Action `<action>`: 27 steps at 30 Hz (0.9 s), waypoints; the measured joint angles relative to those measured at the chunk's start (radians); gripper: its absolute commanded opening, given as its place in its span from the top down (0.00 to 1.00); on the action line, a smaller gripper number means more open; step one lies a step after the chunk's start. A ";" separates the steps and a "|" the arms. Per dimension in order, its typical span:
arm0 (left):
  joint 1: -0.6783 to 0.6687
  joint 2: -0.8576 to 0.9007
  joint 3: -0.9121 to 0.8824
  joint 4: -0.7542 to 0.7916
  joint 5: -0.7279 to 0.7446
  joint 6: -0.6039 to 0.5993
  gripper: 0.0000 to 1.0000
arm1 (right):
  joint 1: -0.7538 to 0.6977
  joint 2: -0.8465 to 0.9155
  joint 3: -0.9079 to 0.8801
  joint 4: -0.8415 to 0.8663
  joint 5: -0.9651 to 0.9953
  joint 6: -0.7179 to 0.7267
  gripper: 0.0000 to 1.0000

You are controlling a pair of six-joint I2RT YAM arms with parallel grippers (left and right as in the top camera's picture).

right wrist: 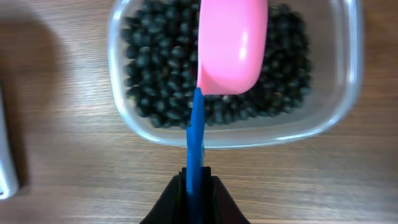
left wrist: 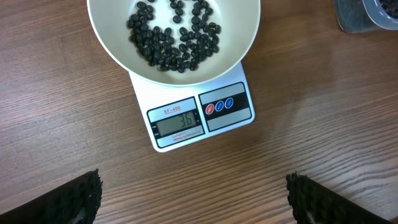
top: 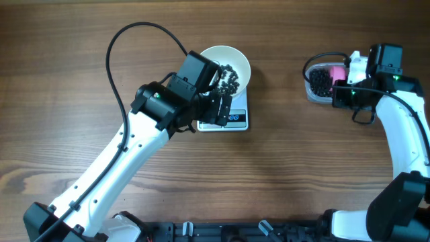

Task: Scoop item into bowl and weigh 150g on scale
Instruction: 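Move empty scoop back to bean tub with right gripper, then dip scoop into black beans again with right gripper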

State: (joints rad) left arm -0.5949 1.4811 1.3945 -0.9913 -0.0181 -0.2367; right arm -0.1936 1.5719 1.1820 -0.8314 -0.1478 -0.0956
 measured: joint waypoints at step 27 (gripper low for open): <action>0.000 0.000 0.000 0.000 0.000 0.000 0.00 | -0.006 0.000 0.000 -0.050 -0.123 -0.090 0.96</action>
State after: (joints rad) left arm -0.5949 1.4807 1.3945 -0.9913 -0.0181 -0.2367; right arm -0.1993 1.5719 1.1820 -0.8810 -0.2710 -0.1852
